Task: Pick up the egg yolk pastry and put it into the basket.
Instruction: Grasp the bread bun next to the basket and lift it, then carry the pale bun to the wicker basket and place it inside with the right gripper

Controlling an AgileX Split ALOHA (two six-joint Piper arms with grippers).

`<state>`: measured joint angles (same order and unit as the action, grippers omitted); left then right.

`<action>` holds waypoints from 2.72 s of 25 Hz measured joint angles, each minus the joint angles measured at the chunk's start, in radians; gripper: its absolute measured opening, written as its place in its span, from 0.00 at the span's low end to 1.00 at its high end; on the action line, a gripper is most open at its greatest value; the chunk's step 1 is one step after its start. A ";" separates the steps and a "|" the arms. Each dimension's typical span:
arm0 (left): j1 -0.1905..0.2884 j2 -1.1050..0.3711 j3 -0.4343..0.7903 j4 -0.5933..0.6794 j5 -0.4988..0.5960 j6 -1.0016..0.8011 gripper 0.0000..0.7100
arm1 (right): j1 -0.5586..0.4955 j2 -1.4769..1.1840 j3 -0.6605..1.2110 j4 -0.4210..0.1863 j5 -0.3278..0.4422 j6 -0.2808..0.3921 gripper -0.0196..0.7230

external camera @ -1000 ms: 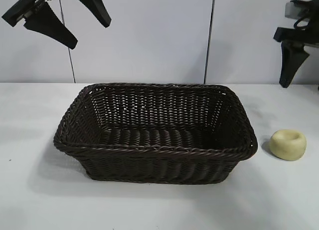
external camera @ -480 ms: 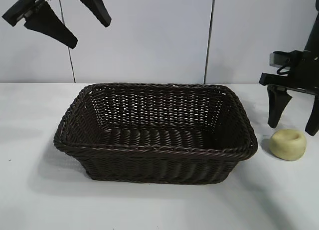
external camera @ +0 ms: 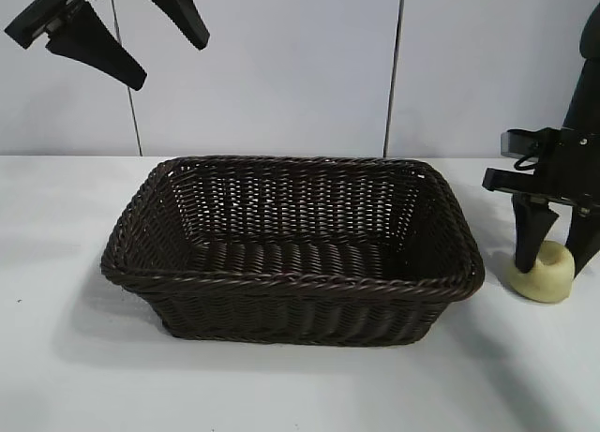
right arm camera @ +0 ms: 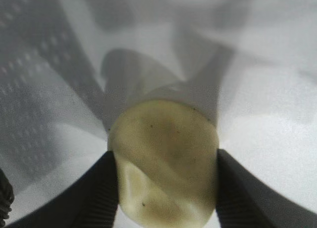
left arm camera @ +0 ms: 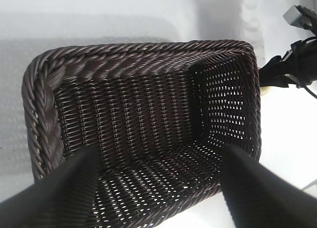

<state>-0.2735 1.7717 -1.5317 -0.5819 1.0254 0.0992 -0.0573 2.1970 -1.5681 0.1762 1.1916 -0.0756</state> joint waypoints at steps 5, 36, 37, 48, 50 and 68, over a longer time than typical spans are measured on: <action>0.000 0.000 0.000 0.000 0.000 0.000 0.71 | 0.000 -0.004 0.000 0.010 0.008 -0.021 0.10; 0.000 0.000 0.000 0.000 0.000 0.000 0.71 | 0.266 -0.404 0.007 0.136 -0.003 -0.032 0.07; 0.000 0.000 0.000 0.000 0.000 0.000 0.71 | 0.284 -0.402 0.007 0.139 -0.012 -0.024 0.06; 0.000 0.000 0.000 0.000 0.000 0.000 0.71 | 0.453 -0.284 0.007 0.143 -0.098 0.013 0.06; 0.000 0.000 0.000 0.000 0.000 0.000 0.71 | 0.454 -0.253 0.007 0.145 -0.112 0.022 0.06; 0.000 0.000 0.000 0.000 0.001 0.000 0.71 | 0.454 -0.184 0.008 0.158 -0.156 0.023 0.78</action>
<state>-0.2735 1.7717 -1.5317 -0.5819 1.0263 0.0992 0.3970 2.0132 -1.5601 0.3341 1.0359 -0.0522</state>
